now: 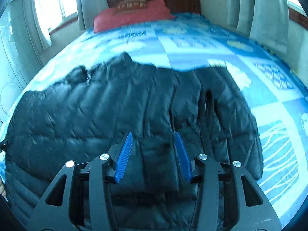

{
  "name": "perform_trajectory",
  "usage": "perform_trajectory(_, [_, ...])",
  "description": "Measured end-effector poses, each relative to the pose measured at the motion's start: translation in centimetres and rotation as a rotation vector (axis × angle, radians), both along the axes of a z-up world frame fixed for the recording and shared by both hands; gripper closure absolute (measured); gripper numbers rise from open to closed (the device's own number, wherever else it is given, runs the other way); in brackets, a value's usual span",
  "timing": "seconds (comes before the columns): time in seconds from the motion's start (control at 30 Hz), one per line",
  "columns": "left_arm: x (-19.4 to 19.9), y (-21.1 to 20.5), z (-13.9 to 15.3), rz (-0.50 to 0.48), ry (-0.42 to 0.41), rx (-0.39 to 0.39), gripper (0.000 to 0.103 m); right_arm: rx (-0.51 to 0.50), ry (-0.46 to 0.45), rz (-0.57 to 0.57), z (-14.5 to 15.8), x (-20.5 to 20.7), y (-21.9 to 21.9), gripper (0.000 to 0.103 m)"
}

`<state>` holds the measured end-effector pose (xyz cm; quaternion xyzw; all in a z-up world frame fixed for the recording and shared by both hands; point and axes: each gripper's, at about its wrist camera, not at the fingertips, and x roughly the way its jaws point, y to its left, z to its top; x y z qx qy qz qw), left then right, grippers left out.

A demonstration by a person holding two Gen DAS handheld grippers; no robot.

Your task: Fold large clothes

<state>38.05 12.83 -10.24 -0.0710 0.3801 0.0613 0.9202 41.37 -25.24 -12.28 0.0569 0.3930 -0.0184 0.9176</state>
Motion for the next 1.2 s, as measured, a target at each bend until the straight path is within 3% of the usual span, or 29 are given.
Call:
perform_trajectory(0.1, [1.3, -0.4, 1.1, -0.009, -0.045, 0.028, 0.025, -0.016, 0.014, -0.015, -0.8, 2.1, 0.4, 0.051])
perform_trajectory(0.17, [3.4, -0.2, -0.6, -0.001, 0.023, 0.059, 0.025, -0.013, 0.091, -0.013, -2.3, 3.5, 0.4, 0.046])
perform_trajectory(0.2, [4.7, 0.0, -2.4, 0.004, 0.101, 0.080, 0.025, -0.007, 0.095, -0.014, -2.6, 3.8, 0.3, 0.045])
perform_trajectory(0.23, [5.4, 0.6, -3.6, -0.001, 0.153, 0.038, 0.025, -0.011, 0.098, -0.015, -2.3, 3.9, 0.4, 0.045])
perform_trajectory(0.3, [5.0, 1.2, -3.1, 0.021, 0.137, -0.025, 0.025, -0.011, 0.065, -0.015, -0.8, 3.5, 0.8, 0.045])
perform_trajectory(0.43, [4.7, 0.5, -0.1, -0.011, 0.034, -0.036, 0.024, 0.019, -0.019, 0.035, 1.2, 3.9, 2.9, 0.044])
perform_trajectory(0.53, [5.6, -1.3, 1.1, -0.044, -0.034, -0.033, 0.017, 0.046, -0.032, 0.091, 1.2, 5.3, 5.6, 0.034])
perform_trajectory(0.7, [10.0, -3.2, -2.1, -0.061, 0.070, 0.056, 0.016, -0.066, 0.031, 0.115, -2.2, 7.4, 9.2, 0.031])
perform_trajectory(0.83, [10.9, -1.9, -4.2, -0.050, 0.098, -0.023, 0.007, -0.059, 0.011, 0.114, -2.5, 7.0, 9.1, 0.028])
perform_trajectory(1.0, [9.1, -0.8, -3.0, -0.060, 0.105, -0.077, 0.008, 0.007, -0.009, 0.105, -0.6, 4.4, 7.4, 0.028])
perform_trajectory(1.2, [1.5, 1.0, -1.4, -0.088, 0.086, -0.086, 0.008, -0.021, 0.019, 0.081, 1.2, -4.6, 1.7, 0.027])
